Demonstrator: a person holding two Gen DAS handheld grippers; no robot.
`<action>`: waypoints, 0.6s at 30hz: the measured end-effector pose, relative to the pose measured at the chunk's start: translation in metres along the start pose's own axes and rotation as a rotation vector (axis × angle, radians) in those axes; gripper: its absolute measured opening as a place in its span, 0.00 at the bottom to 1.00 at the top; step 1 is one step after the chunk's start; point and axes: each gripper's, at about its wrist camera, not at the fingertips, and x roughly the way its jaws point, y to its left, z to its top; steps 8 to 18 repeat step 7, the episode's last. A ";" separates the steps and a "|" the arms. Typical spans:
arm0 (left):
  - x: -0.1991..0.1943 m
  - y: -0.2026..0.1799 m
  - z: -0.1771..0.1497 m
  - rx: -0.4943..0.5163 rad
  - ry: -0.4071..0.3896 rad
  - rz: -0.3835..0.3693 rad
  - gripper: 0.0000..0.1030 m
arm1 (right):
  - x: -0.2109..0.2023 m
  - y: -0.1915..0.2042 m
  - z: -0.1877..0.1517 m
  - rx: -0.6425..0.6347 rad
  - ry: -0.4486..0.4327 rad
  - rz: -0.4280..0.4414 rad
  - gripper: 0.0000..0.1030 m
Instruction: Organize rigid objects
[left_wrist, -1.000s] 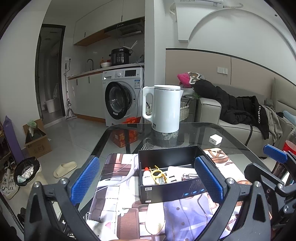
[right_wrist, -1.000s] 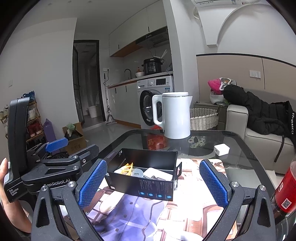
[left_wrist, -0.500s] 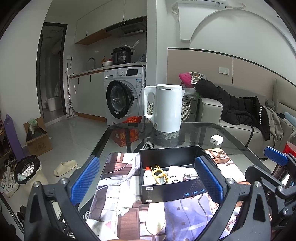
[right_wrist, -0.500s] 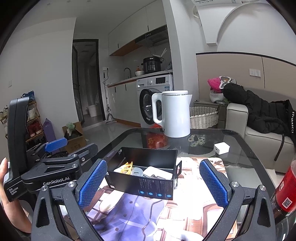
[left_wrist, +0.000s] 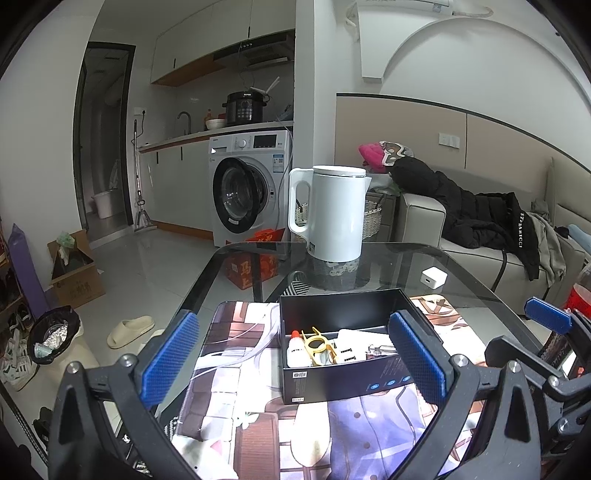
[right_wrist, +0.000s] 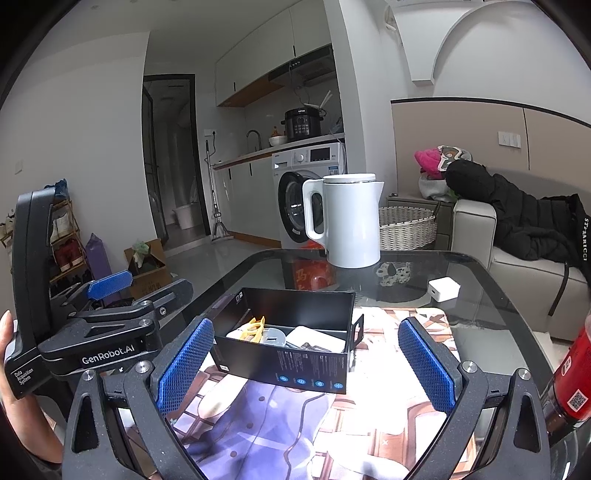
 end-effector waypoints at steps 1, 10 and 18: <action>0.001 0.000 0.000 -0.002 0.003 0.005 1.00 | 0.001 0.000 0.000 -0.002 0.003 -0.001 0.99; 0.001 0.000 0.000 -0.004 0.006 0.015 1.00 | 0.001 0.003 -0.001 -0.010 0.011 0.005 0.99; 0.001 0.000 0.000 -0.004 0.006 0.015 1.00 | 0.001 0.003 -0.001 -0.010 0.011 0.005 0.99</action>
